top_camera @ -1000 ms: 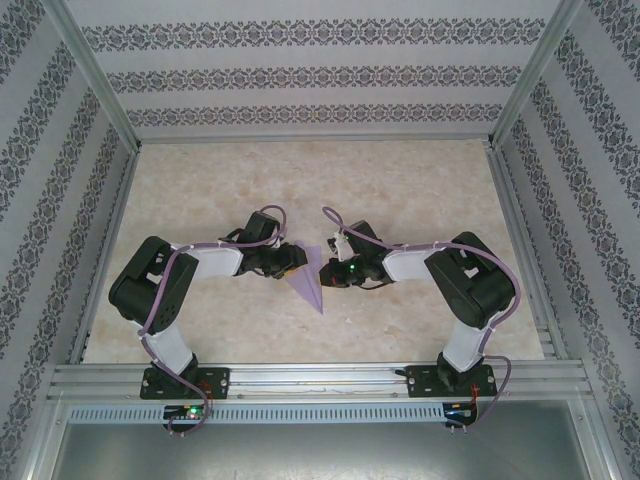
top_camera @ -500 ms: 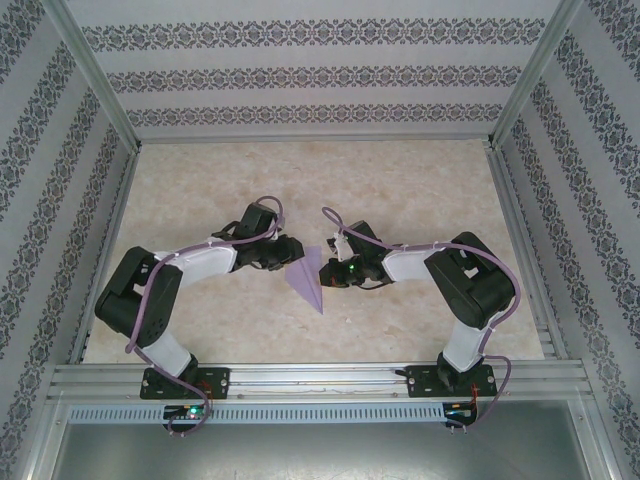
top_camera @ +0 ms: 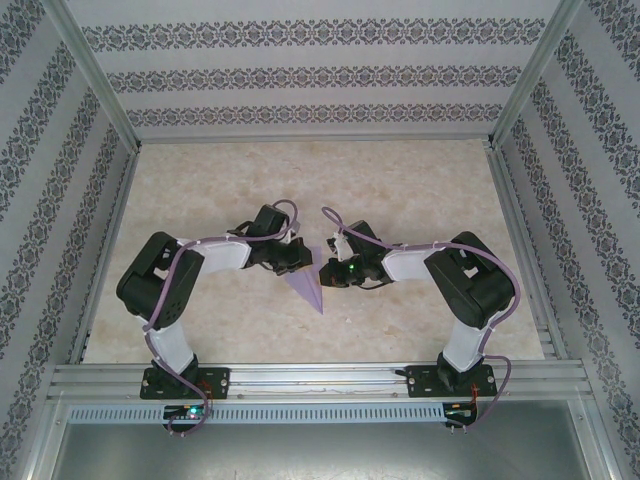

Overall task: Fold a paper plane with a square sheet of paper (fold left side to right side)
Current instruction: Fourth fold the wing at the center of the table.

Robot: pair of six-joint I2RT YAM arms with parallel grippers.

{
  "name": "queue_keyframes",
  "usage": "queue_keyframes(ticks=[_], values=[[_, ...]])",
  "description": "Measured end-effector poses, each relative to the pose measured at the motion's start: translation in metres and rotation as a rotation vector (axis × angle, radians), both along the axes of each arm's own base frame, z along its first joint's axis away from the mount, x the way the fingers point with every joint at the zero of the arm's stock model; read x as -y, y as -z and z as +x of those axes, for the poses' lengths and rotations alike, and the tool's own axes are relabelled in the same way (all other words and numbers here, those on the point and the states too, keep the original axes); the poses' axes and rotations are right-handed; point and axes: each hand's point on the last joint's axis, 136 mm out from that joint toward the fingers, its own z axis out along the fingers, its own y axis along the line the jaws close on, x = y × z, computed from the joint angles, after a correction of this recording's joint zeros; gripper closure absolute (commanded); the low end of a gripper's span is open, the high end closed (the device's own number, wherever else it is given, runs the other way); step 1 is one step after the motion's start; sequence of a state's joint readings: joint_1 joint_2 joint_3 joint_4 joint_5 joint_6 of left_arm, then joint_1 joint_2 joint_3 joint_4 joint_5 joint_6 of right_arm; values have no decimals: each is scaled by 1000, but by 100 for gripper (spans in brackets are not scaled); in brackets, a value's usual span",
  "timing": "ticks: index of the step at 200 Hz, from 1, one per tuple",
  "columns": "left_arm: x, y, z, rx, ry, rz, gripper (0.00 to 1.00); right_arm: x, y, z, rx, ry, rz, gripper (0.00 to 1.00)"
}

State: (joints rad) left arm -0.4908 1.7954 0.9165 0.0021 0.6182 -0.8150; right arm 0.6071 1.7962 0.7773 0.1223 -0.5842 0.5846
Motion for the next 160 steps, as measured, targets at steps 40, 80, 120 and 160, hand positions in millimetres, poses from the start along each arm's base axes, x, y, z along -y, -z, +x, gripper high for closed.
queue_keyframes(ticks=[40,80,120,160], values=[[-2,12,-1,-23,-2,18,94,0,0,0,-1,-1,-5,100],[-4,19,-1,-30,-8,37,97,0,0,0,-4,0,-12,100],[-4,21,-1,-25,-10,37,98,0,1,0,-7,1,-16,100],[-5,22,-2,-11,-11,30,100,0,1,0,-7,0,-16,100]])
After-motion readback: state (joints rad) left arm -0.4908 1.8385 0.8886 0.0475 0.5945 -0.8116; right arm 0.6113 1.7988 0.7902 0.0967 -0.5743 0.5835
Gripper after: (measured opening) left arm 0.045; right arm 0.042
